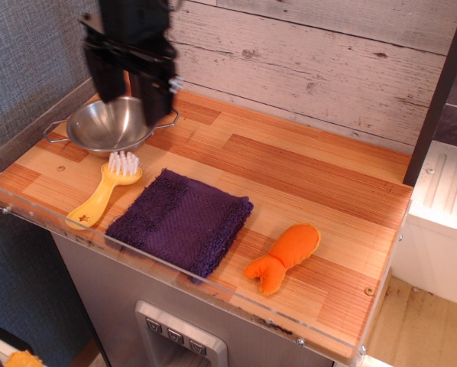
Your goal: Put the pot to the top right of the cloth.
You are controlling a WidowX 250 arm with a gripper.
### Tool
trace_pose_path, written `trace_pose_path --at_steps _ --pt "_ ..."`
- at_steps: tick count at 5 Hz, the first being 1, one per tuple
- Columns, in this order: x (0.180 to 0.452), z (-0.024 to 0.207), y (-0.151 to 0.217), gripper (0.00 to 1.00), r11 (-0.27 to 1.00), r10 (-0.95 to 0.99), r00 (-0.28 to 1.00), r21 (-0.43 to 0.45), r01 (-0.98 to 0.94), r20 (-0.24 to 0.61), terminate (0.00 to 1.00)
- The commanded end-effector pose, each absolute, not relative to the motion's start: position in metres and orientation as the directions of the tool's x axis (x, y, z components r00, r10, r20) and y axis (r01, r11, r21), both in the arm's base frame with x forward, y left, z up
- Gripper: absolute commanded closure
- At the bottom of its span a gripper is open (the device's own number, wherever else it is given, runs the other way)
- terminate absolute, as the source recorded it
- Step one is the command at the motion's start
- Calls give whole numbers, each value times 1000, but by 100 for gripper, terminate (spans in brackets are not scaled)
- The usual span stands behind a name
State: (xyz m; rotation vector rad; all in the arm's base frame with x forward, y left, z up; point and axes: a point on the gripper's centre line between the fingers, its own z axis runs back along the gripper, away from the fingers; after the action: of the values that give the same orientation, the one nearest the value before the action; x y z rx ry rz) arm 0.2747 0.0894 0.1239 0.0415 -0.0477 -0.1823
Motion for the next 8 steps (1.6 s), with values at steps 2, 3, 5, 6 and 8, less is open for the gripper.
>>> trace_pose_path --at_steps 2,3,5,6,8 --pt "310 88 127 0 982 -170 980 102 160 101 0" --pt "319 73 115 0 987 -152 983 64 146 105 0" --pt "331 46 120 0 986 -138 990 101 134 40 0" --pt "327 40 131 0 985 -119 993 130 117 5 0" --pt "326 29 132 100 986 -100 995 129 102 -18 0"
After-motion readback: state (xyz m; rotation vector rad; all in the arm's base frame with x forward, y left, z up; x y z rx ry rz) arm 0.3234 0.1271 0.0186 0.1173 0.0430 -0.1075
